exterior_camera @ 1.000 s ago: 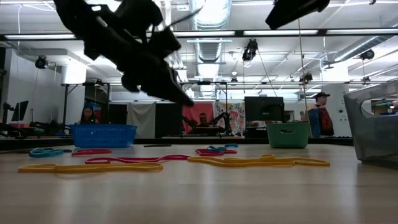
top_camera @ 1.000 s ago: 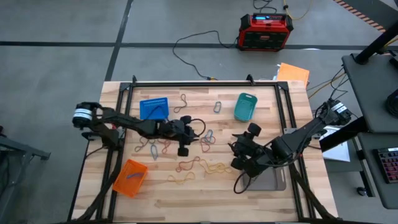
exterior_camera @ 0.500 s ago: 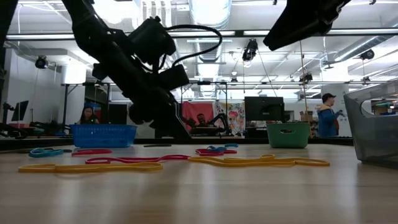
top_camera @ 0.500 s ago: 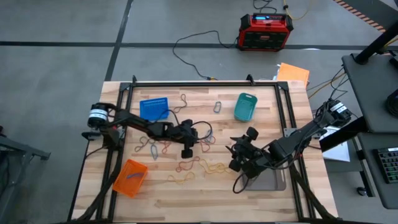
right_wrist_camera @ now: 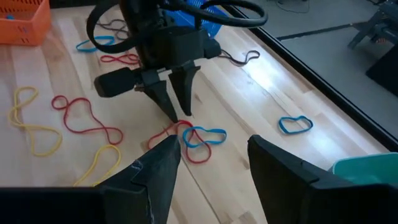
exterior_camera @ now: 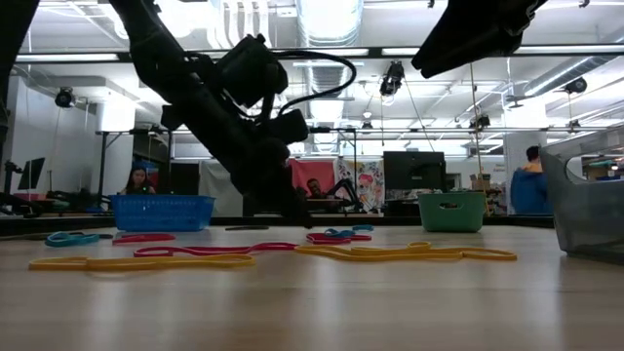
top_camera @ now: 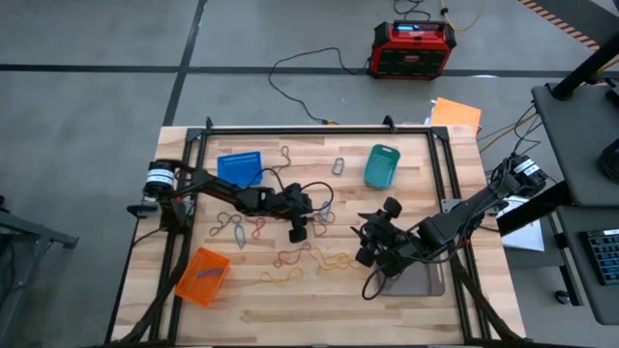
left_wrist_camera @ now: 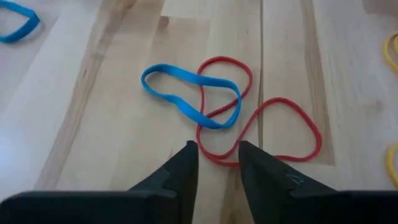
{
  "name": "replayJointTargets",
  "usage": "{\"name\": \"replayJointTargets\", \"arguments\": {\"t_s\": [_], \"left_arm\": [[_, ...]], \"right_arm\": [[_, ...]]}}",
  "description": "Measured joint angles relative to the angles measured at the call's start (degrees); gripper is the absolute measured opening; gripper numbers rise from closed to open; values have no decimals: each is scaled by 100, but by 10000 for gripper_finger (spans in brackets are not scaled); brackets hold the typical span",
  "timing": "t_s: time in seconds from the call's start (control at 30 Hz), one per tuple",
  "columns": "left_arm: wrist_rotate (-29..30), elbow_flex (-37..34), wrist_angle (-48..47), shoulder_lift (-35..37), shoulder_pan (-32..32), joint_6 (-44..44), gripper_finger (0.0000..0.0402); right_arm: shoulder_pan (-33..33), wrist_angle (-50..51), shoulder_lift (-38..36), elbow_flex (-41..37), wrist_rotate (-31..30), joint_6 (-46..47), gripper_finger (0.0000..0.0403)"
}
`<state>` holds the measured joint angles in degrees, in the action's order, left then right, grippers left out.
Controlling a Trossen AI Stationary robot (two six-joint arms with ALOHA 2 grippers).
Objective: Sort rubber bands into baskets
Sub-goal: Put the top right orange rubber band into the right blue bin
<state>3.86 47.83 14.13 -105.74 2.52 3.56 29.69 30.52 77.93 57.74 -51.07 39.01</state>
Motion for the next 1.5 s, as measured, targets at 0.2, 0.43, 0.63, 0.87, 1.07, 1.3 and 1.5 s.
{"name": "replayJointTargets", "arguments": {"t_s": [0.2, 0.43, 0.63, 0.87, 1.07, 1.3, 1.5], "left_arm": [[4, -2, 66, -158, 0, 42, 141], [9, 15, 361, -376, 5, 45, 147], [-4, 20, 339, -399, 11, -15, 88], [-20, 17, 266, -336, 7, -217, 8], [15, -17, 18, 72, 11, -550, 1], [15, -9, -58, 783, 11, -1053, 0], [13, -7, -56, 1309, 11, -1348, 0]], "right_arm": [[-18, 1, 0, 0, -3, 2, 185], [-103, 2, 0, 0, -6, 4, 185], [-114, 0, 0, 0, -6, 2, 185], [-122, 1, 2, -7, -7, 2, 185], [-122, -2, 2, -56, -55, 99, 185], [-136, -137, 17, -66, -166, 81, 185], [-313, -430, 19, -101, -165, -106, 185]]}}
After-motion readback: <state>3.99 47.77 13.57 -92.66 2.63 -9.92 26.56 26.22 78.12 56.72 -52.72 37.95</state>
